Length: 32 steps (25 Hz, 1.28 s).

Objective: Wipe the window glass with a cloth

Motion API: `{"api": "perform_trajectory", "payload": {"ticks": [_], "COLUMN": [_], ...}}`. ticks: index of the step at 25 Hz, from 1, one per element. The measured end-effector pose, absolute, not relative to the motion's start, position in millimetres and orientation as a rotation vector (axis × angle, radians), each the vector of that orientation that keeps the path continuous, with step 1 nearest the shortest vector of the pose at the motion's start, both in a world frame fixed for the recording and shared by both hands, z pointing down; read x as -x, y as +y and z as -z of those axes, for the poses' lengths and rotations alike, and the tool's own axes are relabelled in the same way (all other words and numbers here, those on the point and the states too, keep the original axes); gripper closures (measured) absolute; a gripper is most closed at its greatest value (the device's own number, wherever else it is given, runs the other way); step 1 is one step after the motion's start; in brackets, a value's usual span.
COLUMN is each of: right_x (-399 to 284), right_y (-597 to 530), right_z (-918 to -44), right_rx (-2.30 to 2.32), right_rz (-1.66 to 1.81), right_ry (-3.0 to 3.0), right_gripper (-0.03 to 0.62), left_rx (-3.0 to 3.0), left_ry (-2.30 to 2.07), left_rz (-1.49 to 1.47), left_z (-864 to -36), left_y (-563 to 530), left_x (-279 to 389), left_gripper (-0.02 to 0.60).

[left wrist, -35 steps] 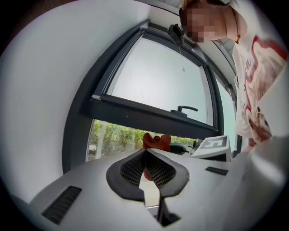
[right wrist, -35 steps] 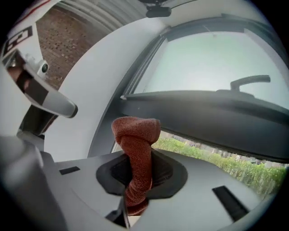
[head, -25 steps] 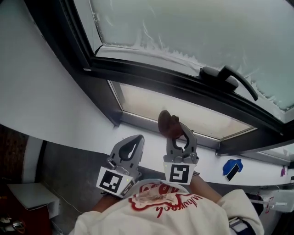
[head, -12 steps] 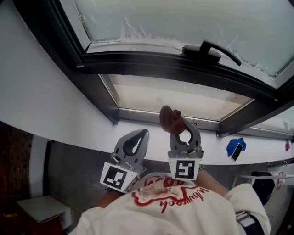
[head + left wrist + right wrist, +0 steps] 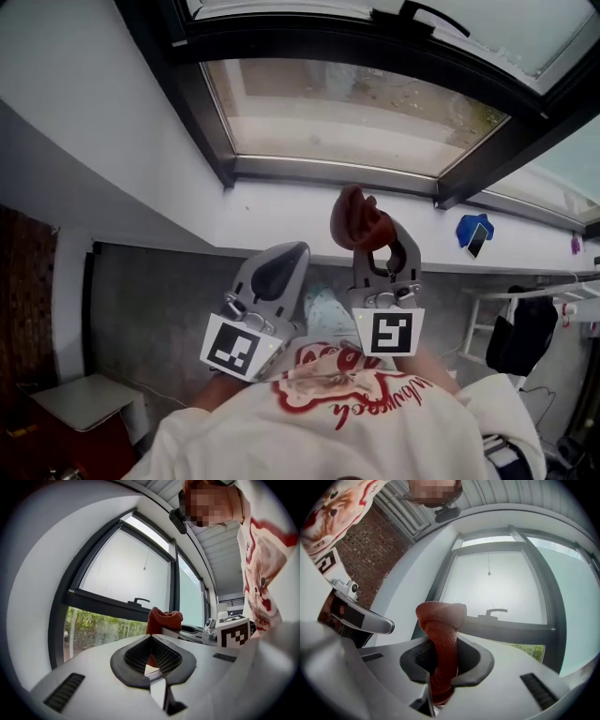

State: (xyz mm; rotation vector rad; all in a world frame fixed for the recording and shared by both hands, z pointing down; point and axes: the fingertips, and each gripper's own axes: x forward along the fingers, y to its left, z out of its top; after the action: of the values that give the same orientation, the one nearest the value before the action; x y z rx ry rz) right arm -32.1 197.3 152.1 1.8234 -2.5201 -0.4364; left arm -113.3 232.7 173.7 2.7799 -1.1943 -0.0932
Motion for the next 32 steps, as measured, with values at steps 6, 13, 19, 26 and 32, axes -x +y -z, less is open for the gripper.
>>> {"api": "perform_trajectory", "payload": {"ticks": [6, 13, 19, 26, 32], "right_x": [18, -22, -85, -156, -157], "right_y": [274, 324, 384, 464, 499], "right_z": [-168, -163, -153, -145, -140], "right_rx": [-1.838, -1.908, -1.973, -1.956, -1.913], "right_rz": [0.392, 0.385, 0.403, 0.382, 0.342], "right_ry": [-2.417, -2.375, -2.357, -2.427, -2.507], "right_gripper": [0.523, 0.523, 0.523, 0.523, 0.523], "left_rx": [-2.815, -2.832, -2.850, -2.795, -2.837], "left_ry": [-1.056, -1.014, -1.069, -1.185, -1.170], "left_rz": [0.052, 0.031, 0.063, 0.170, 0.102], "left_z": [-186, -184, -172, -157, -157], "left_y": [298, 342, 386, 464, 509], "left_x": [94, 66, 7, -55, -62], "left_gripper": [0.560, 0.560, 0.560, 0.560, 0.560]}}
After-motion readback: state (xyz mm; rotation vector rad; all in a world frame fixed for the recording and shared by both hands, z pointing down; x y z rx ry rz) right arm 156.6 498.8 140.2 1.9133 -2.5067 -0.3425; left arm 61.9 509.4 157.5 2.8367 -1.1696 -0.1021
